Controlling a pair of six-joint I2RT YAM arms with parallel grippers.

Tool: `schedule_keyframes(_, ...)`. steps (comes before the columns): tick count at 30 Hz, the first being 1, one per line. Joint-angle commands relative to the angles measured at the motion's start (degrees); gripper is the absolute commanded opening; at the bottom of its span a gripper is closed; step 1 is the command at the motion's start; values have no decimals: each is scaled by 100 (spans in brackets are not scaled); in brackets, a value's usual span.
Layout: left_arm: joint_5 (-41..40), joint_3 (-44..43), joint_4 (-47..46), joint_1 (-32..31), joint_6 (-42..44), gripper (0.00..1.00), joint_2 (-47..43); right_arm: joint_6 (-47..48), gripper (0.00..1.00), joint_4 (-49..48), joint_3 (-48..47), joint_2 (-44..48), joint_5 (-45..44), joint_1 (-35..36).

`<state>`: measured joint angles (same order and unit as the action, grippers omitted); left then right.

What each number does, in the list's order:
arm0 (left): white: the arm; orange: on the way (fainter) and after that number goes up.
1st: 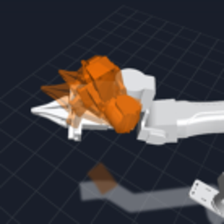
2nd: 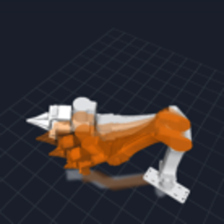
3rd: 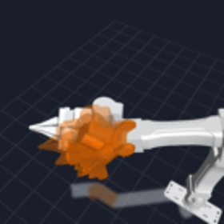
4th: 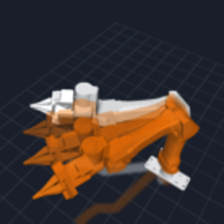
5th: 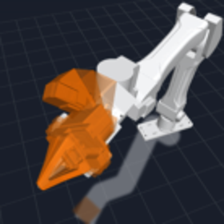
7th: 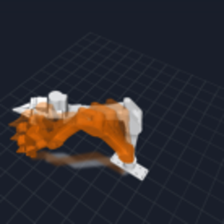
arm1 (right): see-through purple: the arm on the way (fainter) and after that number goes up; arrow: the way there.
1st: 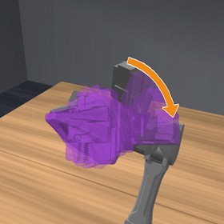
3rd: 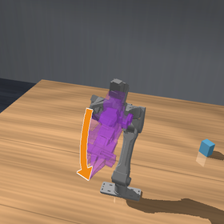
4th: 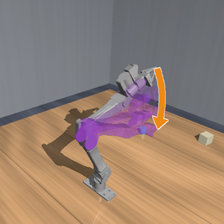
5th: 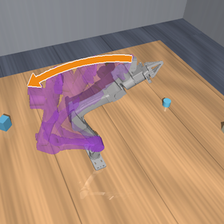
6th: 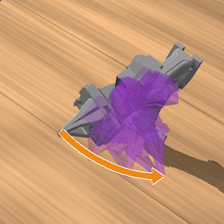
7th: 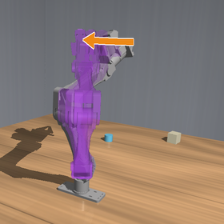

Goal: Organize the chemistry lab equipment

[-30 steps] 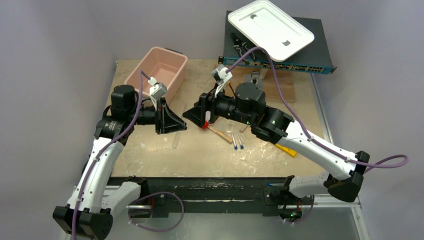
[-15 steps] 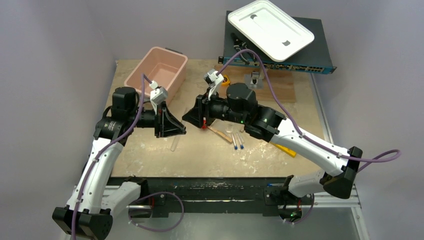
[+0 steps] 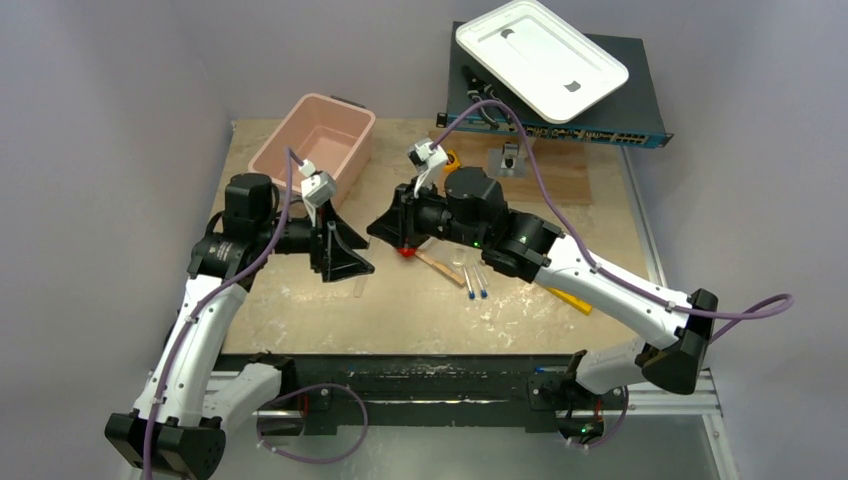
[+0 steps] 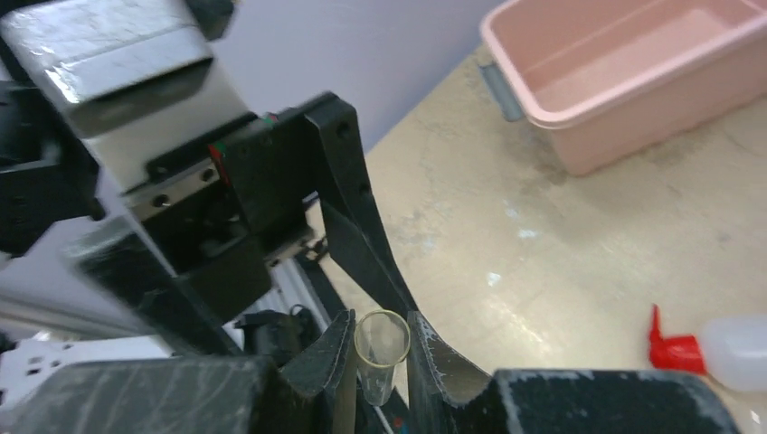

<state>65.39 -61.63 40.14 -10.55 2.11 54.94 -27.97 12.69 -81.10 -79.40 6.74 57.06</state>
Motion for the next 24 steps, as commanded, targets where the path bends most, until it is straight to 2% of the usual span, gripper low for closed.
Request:
schedule_keyframes(1, -434, -195, -204, 0, -355, 85, -33, 197, 0, 797, 72, 460, -1198, -182)
schedule_keyframes(3, -667, -234, -157, 20, -416, 98, -58, 260, 0, 1174, 231, 724, -1926, -304)
schedule_keyframes(8, -1765, -348, -33, 121, -628, 100, -21, -32, 0, 2180, 836, 1406, -4129, -902)
schedule_keyframes(10, -1960, -430, 129, 184, -583, 100, 122, -372, 0, 2631, 1069, 1591, -4852, -1168)
schedule_keyframes(17, -2021, -498, 556, 289, -396, 100, 543, -914, 0, 2800, 1854, 2096, -5943, -2222)
schedule_keyframes(24, -1999, -399, 565, 290, -249, 100, 527, -935, 0, 2431, 2088, 2203, -6775, -2613)
